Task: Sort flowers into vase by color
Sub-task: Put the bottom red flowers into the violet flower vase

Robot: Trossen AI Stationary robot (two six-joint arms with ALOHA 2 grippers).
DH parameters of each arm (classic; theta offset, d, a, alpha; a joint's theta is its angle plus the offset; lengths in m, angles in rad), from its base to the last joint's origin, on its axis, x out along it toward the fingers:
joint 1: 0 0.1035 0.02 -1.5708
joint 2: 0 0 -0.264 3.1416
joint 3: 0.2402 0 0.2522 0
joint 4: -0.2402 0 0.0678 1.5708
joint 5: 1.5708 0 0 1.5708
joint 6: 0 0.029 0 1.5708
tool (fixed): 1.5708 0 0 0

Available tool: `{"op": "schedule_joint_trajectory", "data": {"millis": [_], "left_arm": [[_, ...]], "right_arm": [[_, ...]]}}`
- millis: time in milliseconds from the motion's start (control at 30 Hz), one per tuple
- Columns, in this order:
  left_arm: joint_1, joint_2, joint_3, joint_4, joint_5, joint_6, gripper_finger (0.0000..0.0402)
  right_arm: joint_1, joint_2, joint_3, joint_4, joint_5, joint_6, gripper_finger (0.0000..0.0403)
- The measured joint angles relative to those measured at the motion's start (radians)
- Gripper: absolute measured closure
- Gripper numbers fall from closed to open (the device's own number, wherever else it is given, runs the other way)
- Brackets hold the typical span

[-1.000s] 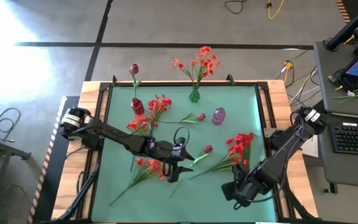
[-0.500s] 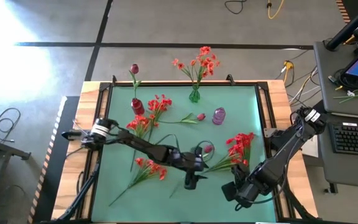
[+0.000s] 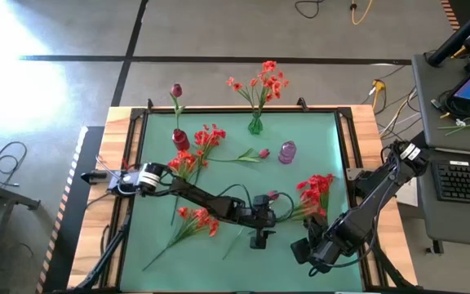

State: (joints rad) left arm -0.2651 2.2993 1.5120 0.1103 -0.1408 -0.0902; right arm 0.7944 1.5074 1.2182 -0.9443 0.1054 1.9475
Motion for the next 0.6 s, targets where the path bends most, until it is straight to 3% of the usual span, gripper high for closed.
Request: {"op": "schedule_joint_trajectory", "data": {"millis": [367,600], "left_arm": [[0.005,0.01,0.0,-0.012,-0.044,0.002,0.0205],[0.004,0.015,0.001,-0.012,-0.034,0.0,0.0304]], "right_arm": [[0.0,0.0,0.0,0.0,0.01,-0.037,0.0202],[0.0,0.0,0.0,0.0,0.028,-0.052,0.0202]]}}
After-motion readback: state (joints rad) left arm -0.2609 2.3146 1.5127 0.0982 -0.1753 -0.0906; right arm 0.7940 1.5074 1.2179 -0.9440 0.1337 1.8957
